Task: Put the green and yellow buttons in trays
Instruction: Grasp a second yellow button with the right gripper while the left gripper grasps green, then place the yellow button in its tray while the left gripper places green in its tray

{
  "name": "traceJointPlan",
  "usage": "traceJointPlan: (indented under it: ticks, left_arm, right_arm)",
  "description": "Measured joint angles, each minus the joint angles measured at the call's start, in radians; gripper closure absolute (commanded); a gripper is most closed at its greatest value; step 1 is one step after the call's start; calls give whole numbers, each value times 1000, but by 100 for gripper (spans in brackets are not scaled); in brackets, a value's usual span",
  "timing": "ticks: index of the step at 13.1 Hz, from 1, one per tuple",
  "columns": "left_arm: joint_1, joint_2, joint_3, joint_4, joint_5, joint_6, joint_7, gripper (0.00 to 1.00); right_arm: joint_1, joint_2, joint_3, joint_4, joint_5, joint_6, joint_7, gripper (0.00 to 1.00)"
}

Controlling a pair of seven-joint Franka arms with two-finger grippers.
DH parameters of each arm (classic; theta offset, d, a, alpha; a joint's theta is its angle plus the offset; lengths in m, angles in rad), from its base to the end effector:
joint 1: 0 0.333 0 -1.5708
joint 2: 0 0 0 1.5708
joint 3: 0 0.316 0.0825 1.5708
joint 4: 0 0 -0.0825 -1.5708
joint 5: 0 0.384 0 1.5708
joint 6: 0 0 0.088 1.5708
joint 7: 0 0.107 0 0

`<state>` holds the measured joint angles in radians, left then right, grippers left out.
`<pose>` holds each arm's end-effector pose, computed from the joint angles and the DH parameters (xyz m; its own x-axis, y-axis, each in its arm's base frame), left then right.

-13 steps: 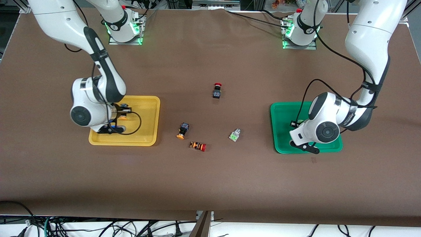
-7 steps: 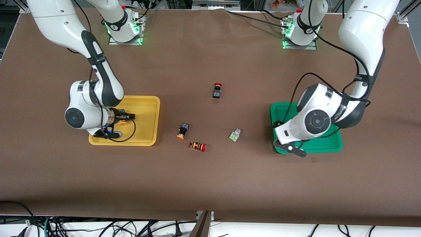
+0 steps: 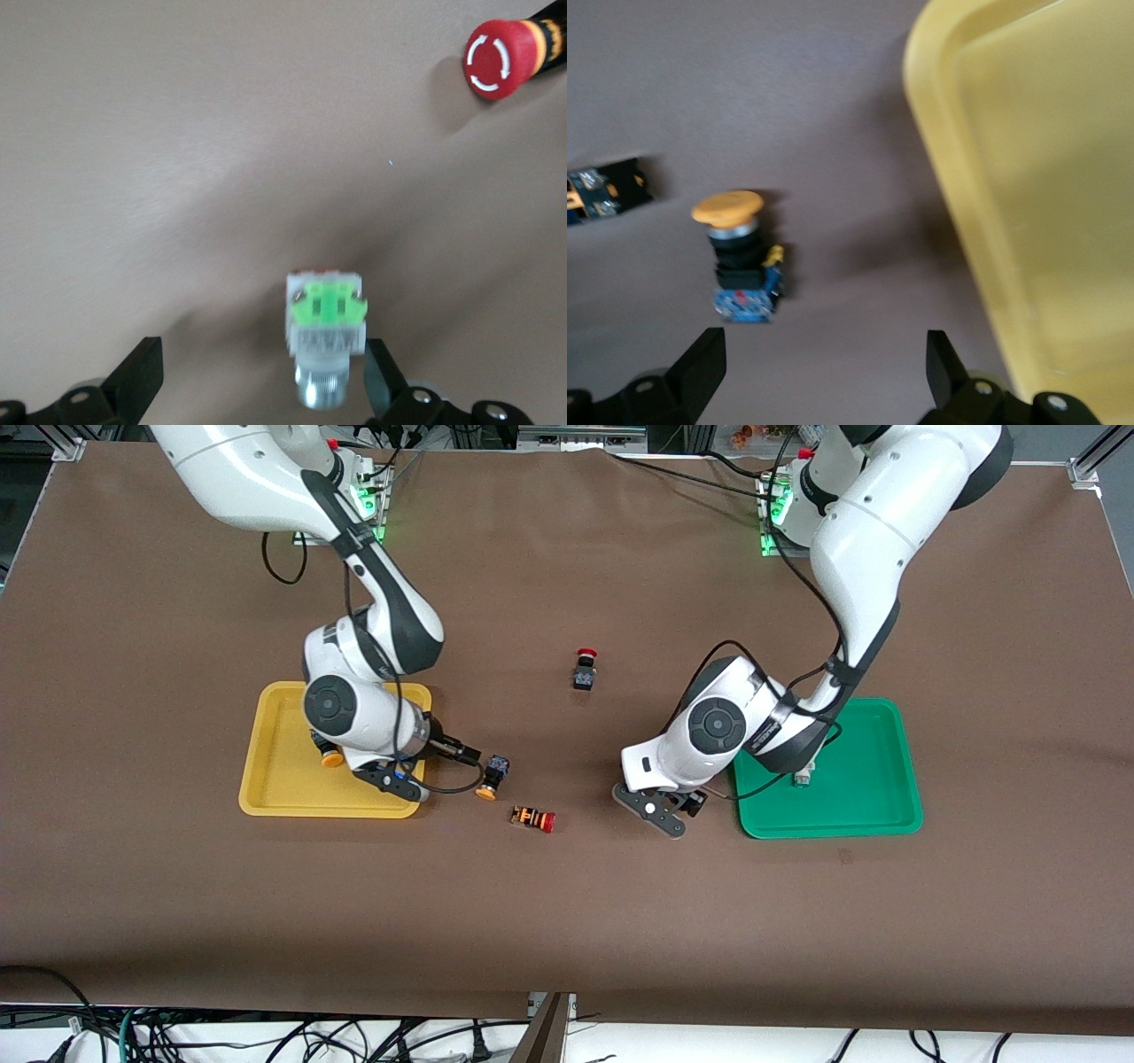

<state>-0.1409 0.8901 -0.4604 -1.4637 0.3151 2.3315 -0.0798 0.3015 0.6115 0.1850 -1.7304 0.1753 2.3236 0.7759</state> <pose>0.6335 -0.3517 0.1933 0.8429 -0.5333 0.0709 -0.5380 -0.8347 0.1173 0.5953 0.3054 0.2338 0.8939 -0.4094 -0.1822 -0.4360 -0.8886 -0.1425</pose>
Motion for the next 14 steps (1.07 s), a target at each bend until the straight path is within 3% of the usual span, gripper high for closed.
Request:
traceJointPlan:
  ticks: [1,2,5,6,7,9,11,13,14]
  left_arm:
    - [-4,20,-1,0,0,28,-14,0]
    - [-15,31,-1,0,0,40,-26,15]
    - [-43,32,-2,3,0,43,-52,88]
    - [-45,32,-1,3,0,43,-52,100]
    - [-45,32,-1,3,0,43,-52,100]
    - [-41,30,1,5,0,40,-53,100]
    - [-30,7,1,16,0,-41,-54,100]
    - [-18,-58,1,39,0,-198,-64,100]
    - [-2,-106,2,48,0,-292,-72,100]
  right_arm:
    - [9,21,5,1,0,49,26,0]
    - [16,39,10,3,0,89,45,0]
    - [42,70,13,10,-2,177,100,0]
    - [51,77,14,18,-9,188,112,0]
    - [57,82,14,21,-30,197,117,5]
    - [62,95,14,21,-87,221,126,54]
    - [62,110,14,22,-128,232,126,68]
    - [62,123,14,23,-138,246,126,97]
    - [62,127,14,24,-139,257,125,100]
